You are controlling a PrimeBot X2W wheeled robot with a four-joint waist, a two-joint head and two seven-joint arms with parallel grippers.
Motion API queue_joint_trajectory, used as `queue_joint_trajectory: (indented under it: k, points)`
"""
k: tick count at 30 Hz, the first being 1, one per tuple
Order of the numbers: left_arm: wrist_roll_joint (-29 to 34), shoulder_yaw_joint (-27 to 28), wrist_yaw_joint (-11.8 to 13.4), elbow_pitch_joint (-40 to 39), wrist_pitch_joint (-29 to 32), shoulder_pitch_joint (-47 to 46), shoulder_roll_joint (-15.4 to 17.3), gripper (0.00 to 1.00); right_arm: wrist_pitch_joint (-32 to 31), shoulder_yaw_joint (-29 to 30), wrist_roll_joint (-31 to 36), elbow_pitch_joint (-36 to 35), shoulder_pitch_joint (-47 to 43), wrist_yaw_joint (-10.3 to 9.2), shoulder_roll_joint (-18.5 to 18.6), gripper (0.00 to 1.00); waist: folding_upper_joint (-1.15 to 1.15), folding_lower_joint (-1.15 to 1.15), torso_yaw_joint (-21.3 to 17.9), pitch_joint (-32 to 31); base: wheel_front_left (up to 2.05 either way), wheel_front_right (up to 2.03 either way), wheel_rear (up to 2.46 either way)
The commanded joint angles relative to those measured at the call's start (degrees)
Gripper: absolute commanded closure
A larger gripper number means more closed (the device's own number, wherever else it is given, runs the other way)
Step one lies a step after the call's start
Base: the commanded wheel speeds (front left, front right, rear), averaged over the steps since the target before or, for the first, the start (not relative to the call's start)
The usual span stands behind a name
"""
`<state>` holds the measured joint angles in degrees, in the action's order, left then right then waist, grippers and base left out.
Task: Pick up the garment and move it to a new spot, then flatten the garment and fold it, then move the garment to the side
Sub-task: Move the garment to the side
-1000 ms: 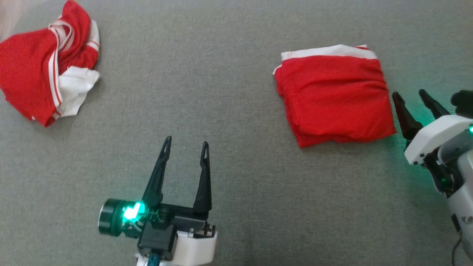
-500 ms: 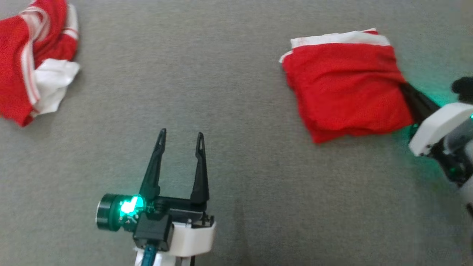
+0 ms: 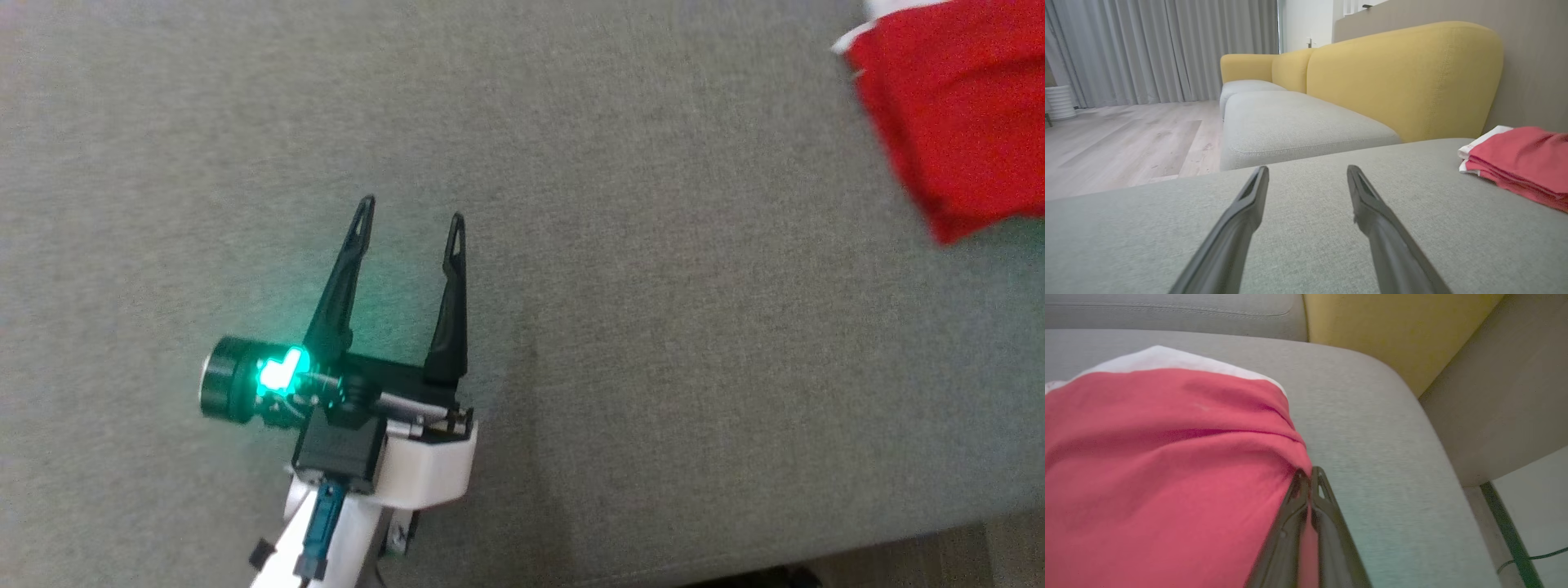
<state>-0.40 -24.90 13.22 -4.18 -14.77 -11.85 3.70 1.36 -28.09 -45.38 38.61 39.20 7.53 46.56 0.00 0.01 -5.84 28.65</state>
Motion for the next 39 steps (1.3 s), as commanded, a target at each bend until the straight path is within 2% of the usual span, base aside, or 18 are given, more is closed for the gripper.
queue_joint_trajectory:
  k: [1,5,8,9,10,13,16,22,30,32,35,36,39]
  points:
    - [0.7,1.1,-0.4,-1.3,-0.2,-1.5,0.7,0.00,1.3,1.1,0.2,0.3,0.4,-0.04,4.2,1.00,0.00,-0.01,-2.3,3.5,0.00,0.00,0.00]
    - [1.4,0.6,-0.8,-0.7,-0.2,-3.8,1.3,0.00,3.1,3.8,0.9,3.4,2.3,-0.04,6.8,1.00,0.00,-0.01,-2.4,5.7,0.00,0.00,0.00]
    - [1.3,0.7,-0.6,-0.5,-0.2,-4.4,1.7,0.00,3.5,5.7,1.7,5.4,3.5,-0.04,7.2,1.00,0.00,-0.01,-2.5,6.4,0.00,0.00,0.00]
    - [1.1,0.7,-0.4,-0.3,-0.2,-4.5,2.0,0.00,3.1,6.6,2.2,6.8,4.0,-0.04,6.6,0.48,0.00,-0.01,-2.7,6.4,0.00,0.00,0.00]
    - [1.0,0.7,-0.4,0.0,-0.2,-4.5,2.1,0.00,3.3,7.0,2.8,7.5,4.3,-0.04,6.2,0.00,0.00,-0.01,-2.7,6.1,0.00,0.00,0.00]
    - [0.6,0.6,-0.3,0.6,-0.2,-4.5,2.1,0.00,3.8,7.6,5.9,9.8,5.1,-0.04,4.6,0.00,0.00,-0.01,-2.7,4.8,0.00,0.00,0.00]
    - [0.1,0.8,0.0,1.5,-0.2,-3.9,2.0,0.00,4.5,8.0,8.9,10.6,5.5,-0.04,1.4,0.00,0.00,-0.01,-2.3,2.6,0.00,0.00,0.00]
    - [-2.0,2.2,0.4,4.0,-0.2,-0.4,2.0,0.00,7.7,7.9,11.7,7.7,2.3,-0.04,-7.6,0.00,0.00,-0.01,-1.0,-4.0,0.00,0.00,0.00]
    - [-4.8,5.8,0.9,6.1,-0.2,5.6,1.0,0.00,12.9,6.2,15.2,2.6,-9.6,-0.04,-20.9,0.00,0.00,-0.01,2.9,-15.1,0.00,0.00,0.00]
    - [-5.6,6.7,0.5,6.9,-0.2,7.2,0.8,0.00,13.5,7.1,16.6,1.6,-12.7,-0.04,-24.3,0.00,0.00,-0.01,3.8,-17.9,0.00,0.00,0.00]
    - [-6.8,8.1,-0.4,8.2,-0.2,9.4,0.5,0.00,13.6,12.1,21.1,-3.2,-17.5,-0.04,-29.3,0.00,0.00,-0.01,4.9,-22.0,0.00,0.00,0.00]
    - [-6.8,8.1,-0.4,8.2,-0.2,9.4,0.5,0.00,13.6,12.1,21.1,-3.2,-17.5,-0.04,-29.3,0.00,0.00,-0.01,4.9,-22.0,0.00,0.00,0.00]
    - [-7.5,10.0,-1.4,9.2,-0.2,11.5,0.2,0.00,13.6,17.5,27.0,-9.8,-23.8,-0.04,-35.0,0.00,0.00,-0.01,5.8,-25.9,0.00,0.00,0.00]
